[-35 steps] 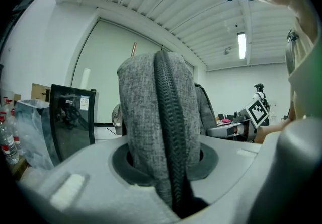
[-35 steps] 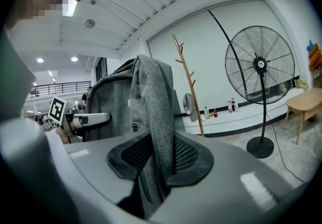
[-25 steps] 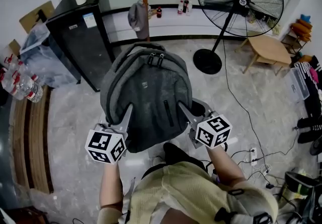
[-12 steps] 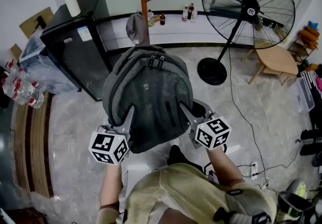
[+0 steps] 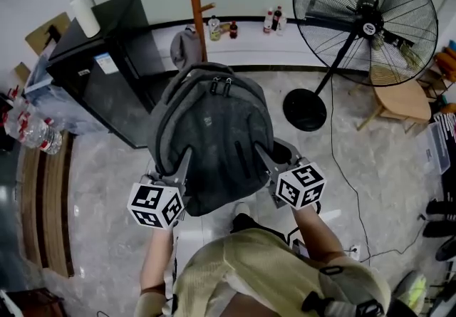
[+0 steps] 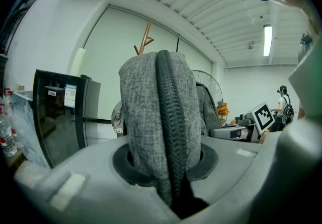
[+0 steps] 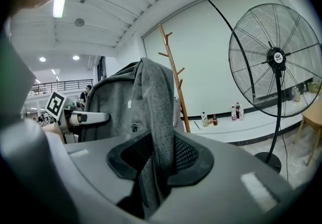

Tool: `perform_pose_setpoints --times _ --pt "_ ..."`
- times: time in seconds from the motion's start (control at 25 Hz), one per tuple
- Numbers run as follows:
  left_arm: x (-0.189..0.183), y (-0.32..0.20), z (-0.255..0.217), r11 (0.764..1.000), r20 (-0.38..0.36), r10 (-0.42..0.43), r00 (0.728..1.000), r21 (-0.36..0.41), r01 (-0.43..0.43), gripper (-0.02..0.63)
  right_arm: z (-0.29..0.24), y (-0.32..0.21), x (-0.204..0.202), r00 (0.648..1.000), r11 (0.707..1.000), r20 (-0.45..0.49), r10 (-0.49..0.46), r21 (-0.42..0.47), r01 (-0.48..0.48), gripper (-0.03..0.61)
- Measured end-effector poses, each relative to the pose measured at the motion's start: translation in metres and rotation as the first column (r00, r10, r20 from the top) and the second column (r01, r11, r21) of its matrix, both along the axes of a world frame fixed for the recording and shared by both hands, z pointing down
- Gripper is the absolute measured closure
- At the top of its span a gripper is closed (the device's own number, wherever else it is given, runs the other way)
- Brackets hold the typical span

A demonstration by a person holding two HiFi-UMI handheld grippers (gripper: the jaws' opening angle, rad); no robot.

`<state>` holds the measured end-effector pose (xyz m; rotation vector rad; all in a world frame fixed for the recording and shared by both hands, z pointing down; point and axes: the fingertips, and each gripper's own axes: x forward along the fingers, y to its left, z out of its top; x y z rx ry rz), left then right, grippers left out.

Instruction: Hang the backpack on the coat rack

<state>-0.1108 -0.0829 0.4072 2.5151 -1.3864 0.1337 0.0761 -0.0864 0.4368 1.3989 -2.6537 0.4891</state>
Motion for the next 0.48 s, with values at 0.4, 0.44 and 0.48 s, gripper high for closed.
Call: perform_pose_setpoints --times 0.4,0.44,0.48 --pt "0.035 -0.076 -0.007 0.999 0.008 -0.031 0.999 0.004 0.031 0.526 -0.006 -0.082 0.035 0.999 0.999 0.005 -0.032 0.021 0.032 0.468" --pt "0.038 -0.083 -0.008 0.999 0.007 -0.032 0.999 0.004 0.032 0.526 -0.006 -0.089 0.038 0.999 0.999 0.005 -0.035 0.023 0.035 0.468" --pt "0.042 -0.089 -0.008 1.0 0.005 -0.031 1.0 0.001 0.031 0.526 -0.007 -0.095 0.042 0.999 0.999 0.004 -0.037 0.024 0.037 0.468"
